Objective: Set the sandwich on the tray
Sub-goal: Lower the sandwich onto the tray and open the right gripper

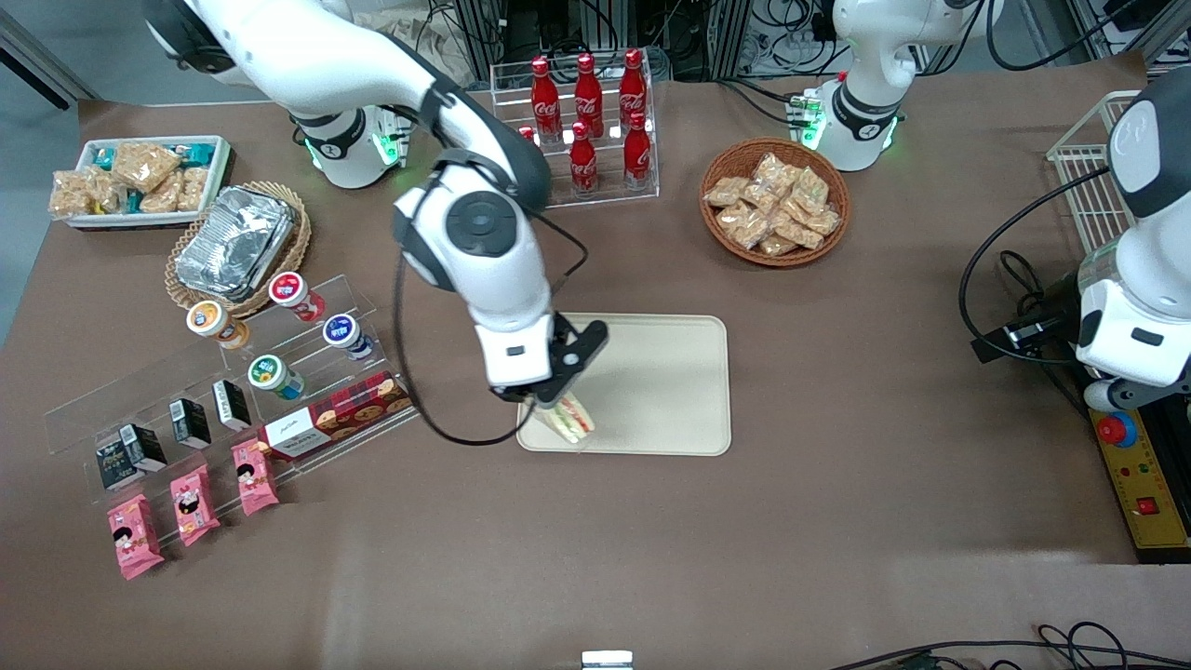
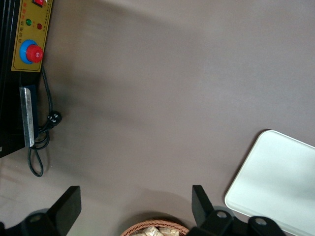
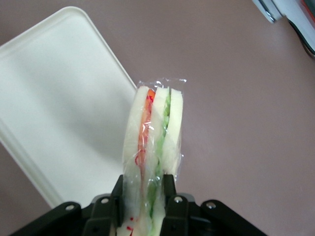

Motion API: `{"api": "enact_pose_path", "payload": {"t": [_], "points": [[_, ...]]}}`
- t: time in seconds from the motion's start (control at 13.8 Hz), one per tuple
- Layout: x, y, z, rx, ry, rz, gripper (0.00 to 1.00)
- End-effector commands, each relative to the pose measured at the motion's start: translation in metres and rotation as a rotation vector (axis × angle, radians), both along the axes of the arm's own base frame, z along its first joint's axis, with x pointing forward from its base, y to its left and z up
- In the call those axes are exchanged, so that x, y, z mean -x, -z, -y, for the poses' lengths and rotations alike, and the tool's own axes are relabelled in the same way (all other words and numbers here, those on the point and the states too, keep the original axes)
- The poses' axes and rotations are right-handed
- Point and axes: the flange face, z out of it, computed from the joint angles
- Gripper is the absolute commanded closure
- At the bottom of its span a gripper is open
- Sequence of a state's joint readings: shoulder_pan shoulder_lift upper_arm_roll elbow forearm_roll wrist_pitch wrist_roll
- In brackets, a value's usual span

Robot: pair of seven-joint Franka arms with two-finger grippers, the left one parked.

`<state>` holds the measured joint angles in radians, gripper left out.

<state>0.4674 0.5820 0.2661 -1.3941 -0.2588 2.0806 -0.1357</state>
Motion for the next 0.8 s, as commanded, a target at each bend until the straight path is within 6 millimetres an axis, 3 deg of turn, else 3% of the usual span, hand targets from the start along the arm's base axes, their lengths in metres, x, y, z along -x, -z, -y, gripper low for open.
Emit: {"api": "enact_pose_path", "payload": {"t": [0.0, 0.14, 0.36, 0.72], "points": [[0.009, 0.038, -0.034, 0.005, -0.101, 0.051, 0.66], [0.022, 0.068, -0.056, 0.038, -0.172, 0.083, 0.66], [0.022, 0.102, -0.064, 0.044, -0.238, 0.123, 0.66], [0.023, 0.129, -0.064, 0.116, -0.381, 0.141, 0.64]]}}
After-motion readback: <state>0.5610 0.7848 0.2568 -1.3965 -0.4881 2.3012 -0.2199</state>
